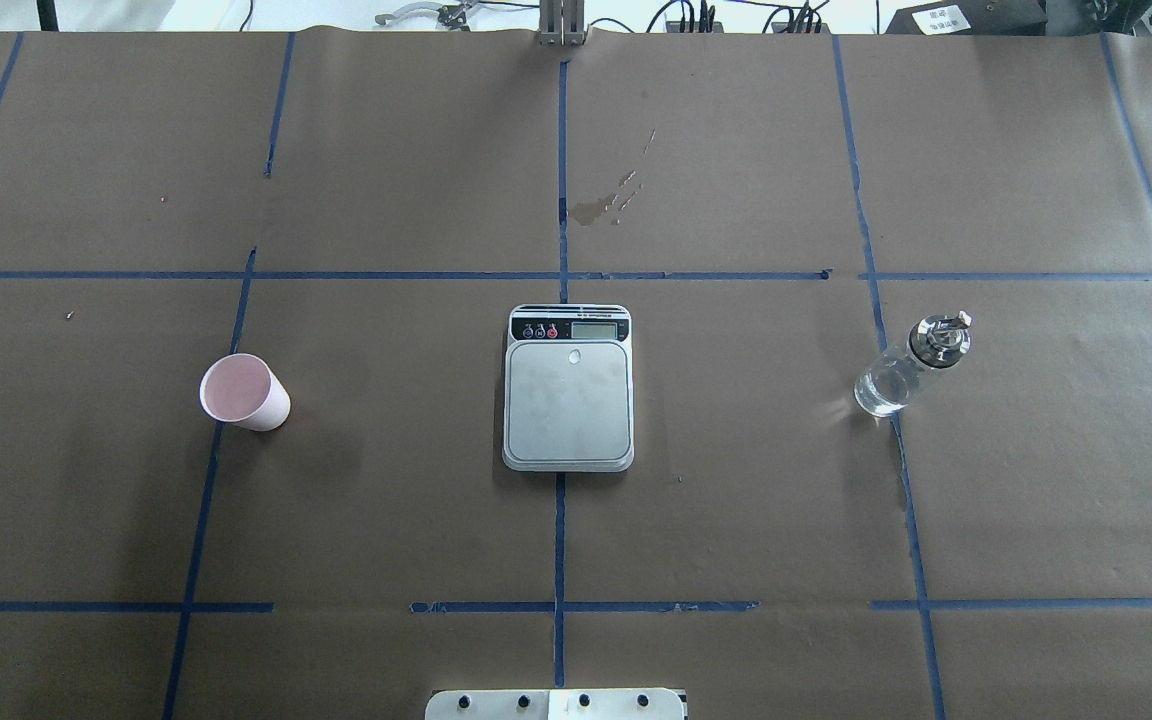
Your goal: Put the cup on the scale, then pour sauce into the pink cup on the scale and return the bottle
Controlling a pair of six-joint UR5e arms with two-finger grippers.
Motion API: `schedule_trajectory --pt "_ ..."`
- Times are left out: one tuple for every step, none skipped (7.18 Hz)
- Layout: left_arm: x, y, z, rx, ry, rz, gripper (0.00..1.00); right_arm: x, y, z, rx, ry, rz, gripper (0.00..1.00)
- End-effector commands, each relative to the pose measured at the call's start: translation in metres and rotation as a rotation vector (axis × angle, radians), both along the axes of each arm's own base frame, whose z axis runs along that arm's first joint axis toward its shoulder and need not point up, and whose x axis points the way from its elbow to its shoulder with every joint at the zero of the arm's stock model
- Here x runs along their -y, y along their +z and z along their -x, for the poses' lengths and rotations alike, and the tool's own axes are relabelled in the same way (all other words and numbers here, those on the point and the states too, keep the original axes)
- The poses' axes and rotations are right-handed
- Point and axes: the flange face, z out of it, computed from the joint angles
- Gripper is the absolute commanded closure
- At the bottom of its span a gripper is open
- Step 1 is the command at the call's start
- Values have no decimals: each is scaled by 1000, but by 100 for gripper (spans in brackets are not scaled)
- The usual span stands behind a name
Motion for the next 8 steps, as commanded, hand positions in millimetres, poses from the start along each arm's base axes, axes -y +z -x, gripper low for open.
schedule_trajectory --pt "6 -33 -71 -58 137 -75 0 1 -18 5 85 1 -22 0" --pt "16 -60 -116 -122 117 41 0 2 -32 6 94 0 -50 0" --pt "28 -107 -179 -189 91 165 0 10 -40 6 93 -3 -72 0" --pt "32 -153 -247 -183 29 184 0 22 -50 6 85 -8 -94 0" --pt "25 -155 -289 -118 -13 151 0 24 -52 8 95 -12 -99 0" --pt "26 -150 -292 -93 -31 162 0 30 -60 8 94 -11 -112 0" --pt "23 -145 -292 -97 -23 185 0 30 -56 8 86 -13 -108 0" --pt "10 -110 -286 -55 -19 256 0 30 -55 8 94 -9 -105 0"
